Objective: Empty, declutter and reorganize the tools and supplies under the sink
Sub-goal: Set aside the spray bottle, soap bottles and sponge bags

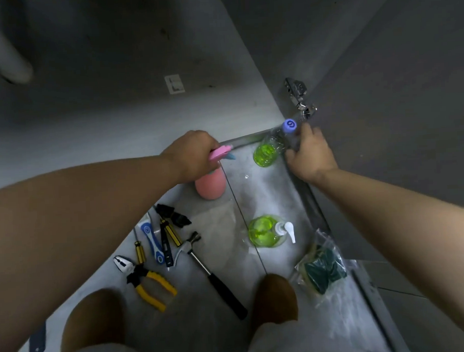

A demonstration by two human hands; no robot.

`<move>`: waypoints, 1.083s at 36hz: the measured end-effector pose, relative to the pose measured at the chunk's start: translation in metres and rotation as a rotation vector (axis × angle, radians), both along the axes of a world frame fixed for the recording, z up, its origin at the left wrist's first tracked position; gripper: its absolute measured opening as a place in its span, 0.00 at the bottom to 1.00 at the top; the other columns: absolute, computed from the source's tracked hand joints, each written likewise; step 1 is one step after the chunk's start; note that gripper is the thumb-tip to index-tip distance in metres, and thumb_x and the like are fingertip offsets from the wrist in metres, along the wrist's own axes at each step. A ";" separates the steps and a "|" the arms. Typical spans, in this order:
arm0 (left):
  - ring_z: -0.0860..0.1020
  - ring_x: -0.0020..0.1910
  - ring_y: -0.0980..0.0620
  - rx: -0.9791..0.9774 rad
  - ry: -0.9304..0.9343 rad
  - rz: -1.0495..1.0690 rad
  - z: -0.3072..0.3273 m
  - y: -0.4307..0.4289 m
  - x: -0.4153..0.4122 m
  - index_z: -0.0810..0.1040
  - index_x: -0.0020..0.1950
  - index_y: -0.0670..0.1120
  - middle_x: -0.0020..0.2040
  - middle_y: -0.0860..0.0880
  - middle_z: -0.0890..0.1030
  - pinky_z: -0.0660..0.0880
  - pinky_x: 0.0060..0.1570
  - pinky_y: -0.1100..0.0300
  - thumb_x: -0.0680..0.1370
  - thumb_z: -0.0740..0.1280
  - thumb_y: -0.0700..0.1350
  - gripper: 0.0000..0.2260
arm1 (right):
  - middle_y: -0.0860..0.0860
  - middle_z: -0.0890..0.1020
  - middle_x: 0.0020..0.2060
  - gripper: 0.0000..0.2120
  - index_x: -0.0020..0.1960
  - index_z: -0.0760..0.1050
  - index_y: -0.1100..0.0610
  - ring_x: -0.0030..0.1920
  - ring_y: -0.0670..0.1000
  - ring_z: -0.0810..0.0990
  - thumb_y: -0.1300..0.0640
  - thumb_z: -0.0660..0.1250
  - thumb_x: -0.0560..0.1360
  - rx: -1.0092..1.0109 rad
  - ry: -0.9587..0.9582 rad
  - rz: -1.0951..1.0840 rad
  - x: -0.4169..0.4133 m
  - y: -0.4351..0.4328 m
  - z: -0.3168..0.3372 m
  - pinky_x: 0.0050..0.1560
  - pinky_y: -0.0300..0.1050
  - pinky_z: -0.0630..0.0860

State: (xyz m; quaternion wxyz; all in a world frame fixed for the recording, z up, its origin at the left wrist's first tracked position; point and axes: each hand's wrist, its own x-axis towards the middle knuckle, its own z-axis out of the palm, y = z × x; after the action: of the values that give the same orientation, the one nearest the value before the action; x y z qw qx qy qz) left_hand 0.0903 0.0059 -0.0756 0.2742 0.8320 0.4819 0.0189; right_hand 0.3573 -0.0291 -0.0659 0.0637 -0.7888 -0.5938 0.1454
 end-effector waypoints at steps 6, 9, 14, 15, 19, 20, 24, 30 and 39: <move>0.78 0.48 0.43 0.000 0.026 -0.020 -0.006 -0.006 0.017 0.85 0.53 0.44 0.47 0.43 0.80 0.74 0.46 0.54 0.77 0.73 0.47 0.09 | 0.56 0.86 0.36 0.26 0.48 0.80 0.53 0.37 0.57 0.86 0.30 0.67 0.71 -0.779 0.020 0.156 -0.005 -0.066 0.000 0.40 0.50 0.84; 0.80 0.51 0.42 0.000 0.038 -0.045 -0.007 -0.009 0.027 0.86 0.55 0.46 0.51 0.43 0.81 0.73 0.46 0.55 0.76 0.73 0.48 0.09 | 0.54 0.85 0.35 0.21 0.49 0.72 0.49 0.31 0.52 0.86 0.38 0.74 0.66 -0.832 0.122 0.103 -0.002 -0.094 -0.008 0.33 0.49 0.84; 0.80 0.54 0.42 0.019 0.064 -0.023 -0.009 -0.009 0.034 0.85 0.58 0.48 0.55 0.44 0.82 0.73 0.48 0.56 0.77 0.73 0.49 0.12 | 0.53 0.84 0.28 0.04 0.46 0.70 0.51 0.28 0.53 0.85 0.52 0.65 0.76 -0.590 0.153 0.083 0.001 -0.103 -0.020 0.38 0.53 0.85; 0.80 0.54 0.42 0.015 0.066 -0.012 -0.009 -0.008 0.035 0.85 0.58 0.48 0.54 0.44 0.82 0.71 0.47 0.57 0.77 0.73 0.49 0.12 | 0.53 0.84 0.28 0.04 0.46 0.71 0.51 0.28 0.53 0.84 0.52 0.65 0.76 -0.532 0.120 0.081 0.002 -0.099 -0.019 0.38 0.51 0.84; 0.80 0.56 0.43 -0.001 0.071 0.013 -0.009 -0.006 0.035 0.85 0.60 0.48 0.56 0.44 0.82 0.71 0.48 0.57 0.77 0.73 0.49 0.12 | 0.56 0.85 0.39 0.06 0.47 0.74 0.51 0.39 0.58 0.85 0.49 0.67 0.75 -0.365 -0.016 0.051 0.009 -0.079 -0.007 0.45 0.52 0.84; 0.80 0.56 0.43 -0.006 0.071 0.017 -0.009 -0.006 0.036 0.84 0.60 0.48 0.56 0.44 0.82 0.72 0.49 0.57 0.77 0.73 0.48 0.13 | 0.57 0.85 0.41 0.06 0.47 0.74 0.51 0.41 0.59 0.85 0.50 0.67 0.74 -0.339 -0.010 0.022 0.010 -0.073 -0.005 0.47 0.52 0.83; 0.80 0.55 0.44 -0.027 0.072 0.026 -0.007 -0.004 0.037 0.85 0.61 0.47 0.55 0.44 0.83 0.77 0.53 0.54 0.77 0.73 0.48 0.13 | 0.59 0.84 0.46 0.07 0.48 0.76 0.52 0.49 0.60 0.84 0.49 0.68 0.75 -0.273 -0.028 -0.032 0.015 -0.055 -0.004 0.52 0.49 0.80; 0.81 0.53 0.44 -0.050 0.084 0.030 -0.006 -0.001 0.037 0.85 0.60 0.47 0.54 0.44 0.84 0.79 0.54 0.51 0.77 0.74 0.47 0.13 | 0.61 0.83 0.49 0.08 0.49 0.73 0.54 0.52 0.63 0.81 0.49 0.66 0.78 -0.189 -0.023 -0.081 0.021 -0.033 -0.013 0.54 0.49 0.78; 0.81 0.49 0.44 -0.028 0.063 0.041 -0.012 0.001 0.036 0.86 0.57 0.45 0.50 0.44 0.84 0.79 0.50 0.52 0.75 0.75 0.48 0.12 | 0.62 0.82 0.51 0.08 0.51 0.79 0.57 0.53 0.63 0.82 0.55 0.67 0.75 -0.151 0.007 -0.204 0.021 -0.008 -0.013 0.49 0.44 0.73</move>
State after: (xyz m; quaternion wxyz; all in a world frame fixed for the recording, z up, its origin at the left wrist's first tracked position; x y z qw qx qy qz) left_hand 0.1258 0.0070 -0.0874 0.2698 0.8183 0.5075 -0.0084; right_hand 0.3786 -0.0374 -0.0787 0.0204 -0.8473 -0.4974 0.1851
